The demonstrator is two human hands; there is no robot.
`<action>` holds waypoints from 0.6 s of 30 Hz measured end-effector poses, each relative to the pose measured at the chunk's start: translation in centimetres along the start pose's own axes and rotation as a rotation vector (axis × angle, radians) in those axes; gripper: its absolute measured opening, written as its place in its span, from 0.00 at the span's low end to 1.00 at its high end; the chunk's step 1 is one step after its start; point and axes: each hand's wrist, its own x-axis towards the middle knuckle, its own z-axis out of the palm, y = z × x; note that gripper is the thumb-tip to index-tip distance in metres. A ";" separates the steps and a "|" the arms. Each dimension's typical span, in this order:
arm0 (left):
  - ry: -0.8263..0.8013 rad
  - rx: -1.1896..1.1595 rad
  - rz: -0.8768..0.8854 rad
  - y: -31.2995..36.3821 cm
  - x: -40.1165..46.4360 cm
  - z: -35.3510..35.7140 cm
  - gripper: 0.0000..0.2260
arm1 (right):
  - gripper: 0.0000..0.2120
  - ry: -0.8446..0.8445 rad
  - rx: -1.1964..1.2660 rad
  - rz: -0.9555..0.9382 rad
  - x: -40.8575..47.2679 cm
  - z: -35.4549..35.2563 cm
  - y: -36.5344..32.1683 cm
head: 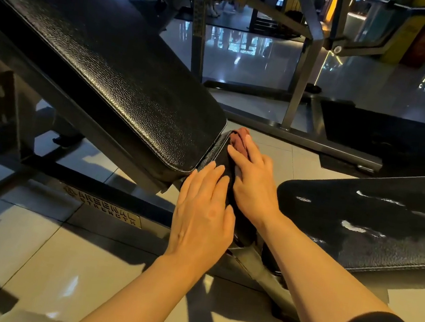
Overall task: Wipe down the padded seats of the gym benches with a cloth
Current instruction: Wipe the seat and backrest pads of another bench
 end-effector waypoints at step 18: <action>0.006 0.094 0.028 -0.5 0.6 1.4 0.20 | 0.26 -0.024 0.045 0.282 3.3 0.6 4.8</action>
